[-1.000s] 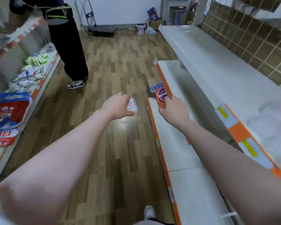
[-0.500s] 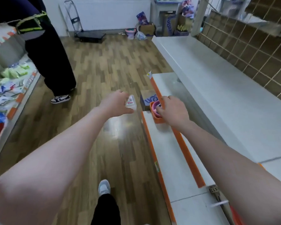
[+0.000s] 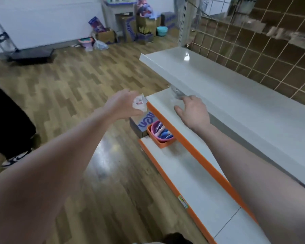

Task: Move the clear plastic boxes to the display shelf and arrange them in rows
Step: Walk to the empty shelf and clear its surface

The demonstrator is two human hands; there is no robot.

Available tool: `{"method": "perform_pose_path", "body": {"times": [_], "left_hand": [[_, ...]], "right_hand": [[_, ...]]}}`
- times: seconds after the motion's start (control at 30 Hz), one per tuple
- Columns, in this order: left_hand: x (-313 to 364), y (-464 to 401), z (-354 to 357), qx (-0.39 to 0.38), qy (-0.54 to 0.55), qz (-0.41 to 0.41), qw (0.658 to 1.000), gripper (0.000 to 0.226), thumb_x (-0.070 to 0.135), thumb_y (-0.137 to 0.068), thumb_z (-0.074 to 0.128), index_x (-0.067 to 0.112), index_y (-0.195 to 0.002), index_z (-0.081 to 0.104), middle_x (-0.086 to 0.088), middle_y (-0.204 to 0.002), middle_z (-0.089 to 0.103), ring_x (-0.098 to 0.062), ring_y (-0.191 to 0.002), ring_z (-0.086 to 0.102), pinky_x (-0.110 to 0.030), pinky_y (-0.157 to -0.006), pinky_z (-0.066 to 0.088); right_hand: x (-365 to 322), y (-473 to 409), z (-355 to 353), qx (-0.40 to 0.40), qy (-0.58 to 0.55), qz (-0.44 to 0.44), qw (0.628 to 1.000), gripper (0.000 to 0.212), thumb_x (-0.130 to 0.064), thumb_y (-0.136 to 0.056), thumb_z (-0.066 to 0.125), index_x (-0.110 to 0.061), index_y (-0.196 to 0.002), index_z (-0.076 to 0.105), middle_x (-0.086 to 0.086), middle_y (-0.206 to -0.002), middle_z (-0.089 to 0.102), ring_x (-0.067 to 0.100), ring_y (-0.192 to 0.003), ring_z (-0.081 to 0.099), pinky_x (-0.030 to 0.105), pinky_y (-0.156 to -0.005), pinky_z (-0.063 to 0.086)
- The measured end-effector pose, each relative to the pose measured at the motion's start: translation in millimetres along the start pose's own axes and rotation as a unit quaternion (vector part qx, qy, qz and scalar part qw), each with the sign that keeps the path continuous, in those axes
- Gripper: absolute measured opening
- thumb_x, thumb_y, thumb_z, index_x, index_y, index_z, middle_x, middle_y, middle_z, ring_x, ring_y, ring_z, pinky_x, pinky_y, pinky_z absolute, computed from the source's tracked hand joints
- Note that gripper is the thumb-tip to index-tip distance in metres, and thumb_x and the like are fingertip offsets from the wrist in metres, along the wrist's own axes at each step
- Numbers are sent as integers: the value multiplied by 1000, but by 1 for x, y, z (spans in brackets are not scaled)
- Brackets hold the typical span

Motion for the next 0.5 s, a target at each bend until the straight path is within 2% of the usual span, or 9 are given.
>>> {"method": "perform_pose_path", "body": {"times": [0.07, 0.1, 0.17, 0.23, 0.3, 0.37, 0.5], "left_hand": [[-9, -21, -4, -11, -8, 27, 1000, 36, 36, -75, 72, 15, -100, 55, 0, -91, 45, -21, -85, 50, -28, -64, 35], [-12, -31, -4, -19, -8, 39, 999, 38, 36, -76, 71, 15, -103, 56, -1, -92, 47, -22, -88, 52, -28, -62, 35], [-16, -50, -4, -30, -9, 59, 998, 47, 39, -76, 70, 17, -115, 56, -3, -101, 51, -23, -96, 53, -28, -67, 36], [-18, -69, -5, -31, -8, 71, 997, 49, 41, -77, 69, 19, -119, 55, -3, -103, 51, -20, -95, 51, -29, -68, 37], [-22, -89, -5, -32, -7, 86, 996, 48, 44, -77, 68, 20, -116, 55, 0, -100, 50, -18, -91, 51, -30, -67, 42], [-26, -112, -6, -40, -13, 97, 994, 50, 46, -75, 69, 19, -114, 56, -1, -100, 51, -20, -92, 52, -36, -73, 49], [-31, -165, -11, -30, -16, 105, 994, 48, 44, -73, 70, 19, -111, 55, 1, -97, 47, -22, -96, 53, -39, -78, 49]], "right_hand": [[-5, -14, 1, 5, 2, 18, 1000, 45, -34, -94, 45, -9, -132, 47, 17, -127, 50, 32, -119, 42, 36, -98, 33], [-7, -20, 2, 6, 3, 28, 1000, 46, -33, -95, 44, -9, -133, 46, 16, -128, 49, 32, -120, 42, 36, -99, 32], [-9, -33, 2, 11, 9, 43, 999, 46, -33, -95, 44, -9, -135, 44, 16, -130, 48, 31, -122, 41, 35, -101, 30], [-10, -47, 4, 14, 19, 53, 998, 45, -32, -95, 44, -9, -134, 45, 16, -131, 48, 31, -122, 41, 36, -101, 30], [-8, -64, 6, 12, 25, 66, 997, 44, -32, -95, 45, -9, -133, 45, 16, -131, 48, 32, -122, 41, 37, -101, 31], [-4, -84, 8, 15, 24, 76, 997, 43, -31, -95, 45, -8, -132, 46, 17, -131, 48, 32, -122, 41, 37, -101, 30], [5, -132, 9, 25, 21, 81, 996, 45, -31, -95, 45, -9, -134, 44, 15, -132, 47, 31, -124, 39, 35, -101, 29]]}}
Point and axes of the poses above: each hand's wrist, its own y-axis away from the middle knuckle, its own z-axis out of the palm, x = y × z, the point moved 1 cm from there along -y, towards the middle knuckle
